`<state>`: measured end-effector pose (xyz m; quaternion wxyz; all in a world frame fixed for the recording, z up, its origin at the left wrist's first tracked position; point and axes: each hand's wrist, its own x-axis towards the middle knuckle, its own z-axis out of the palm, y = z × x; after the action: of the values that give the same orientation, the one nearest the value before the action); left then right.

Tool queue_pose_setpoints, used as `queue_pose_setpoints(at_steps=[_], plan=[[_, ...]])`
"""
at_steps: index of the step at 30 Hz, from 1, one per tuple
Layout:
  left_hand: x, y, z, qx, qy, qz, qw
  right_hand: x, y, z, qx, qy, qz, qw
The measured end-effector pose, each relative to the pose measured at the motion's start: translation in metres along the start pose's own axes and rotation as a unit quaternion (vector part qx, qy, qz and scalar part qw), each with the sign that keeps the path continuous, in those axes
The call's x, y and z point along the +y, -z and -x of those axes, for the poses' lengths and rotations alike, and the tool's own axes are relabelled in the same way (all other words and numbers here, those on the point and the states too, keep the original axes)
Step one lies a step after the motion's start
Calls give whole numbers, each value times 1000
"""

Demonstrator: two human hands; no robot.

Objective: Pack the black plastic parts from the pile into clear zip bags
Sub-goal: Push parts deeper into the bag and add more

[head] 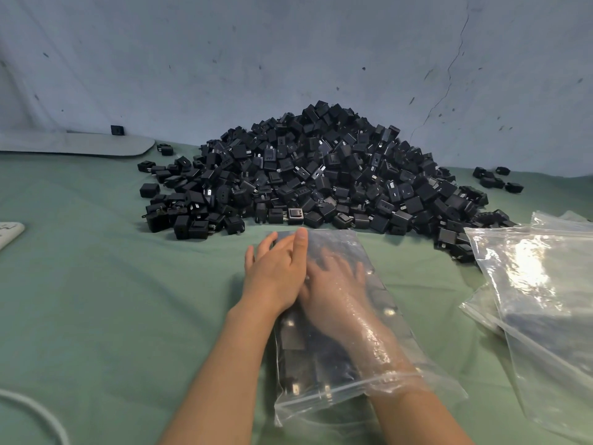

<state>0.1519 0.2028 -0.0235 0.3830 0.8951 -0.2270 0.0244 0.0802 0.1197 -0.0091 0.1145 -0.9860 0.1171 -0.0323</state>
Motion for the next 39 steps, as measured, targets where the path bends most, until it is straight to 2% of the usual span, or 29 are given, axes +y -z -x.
queue_pose_setpoints(at_steps=[7,9,10,12,13,14,16,19,21,22,24,27,33,39], plan=[[3,1,2,3,0,-8,1000,-1,2,62,23,7,34,999],[4,1,2,3,-1,-7,1000,-4,9,90,53,10,52,997],[5,1,2,3,-2,-7,1000,-3,14,103,46,38,83,995],[5,1,2,2,-6,-5,1000,-4,31,121,-71,98,61,991],[4,1,3,-1,-5,-1,1000,-2,42,130,-178,108,6,978],[4,2,2,-4,-4,5,1000,0,59,137,-245,112,-45,962],[3,3,0,-17,-3,12,1000,0,82,145,-187,124,-138,965],[2,4,-4,9,-23,34,999,-5,98,116,-6,108,-262,959],[2,6,-4,44,3,66,997,-7,90,67,91,70,-233,966],[2,8,-4,63,24,79,995,-8,82,40,108,36,-209,971],[1,11,-4,93,66,91,989,-8,62,-2,89,-25,-194,977],[0,14,-5,106,103,101,984,0,33,-30,73,-64,-197,975],[1,14,-4,116,103,113,981,5,10,-35,116,-67,-227,965],[2,16,-2,117,109,121,980,3,12,-36,107,-49,-197,973]])
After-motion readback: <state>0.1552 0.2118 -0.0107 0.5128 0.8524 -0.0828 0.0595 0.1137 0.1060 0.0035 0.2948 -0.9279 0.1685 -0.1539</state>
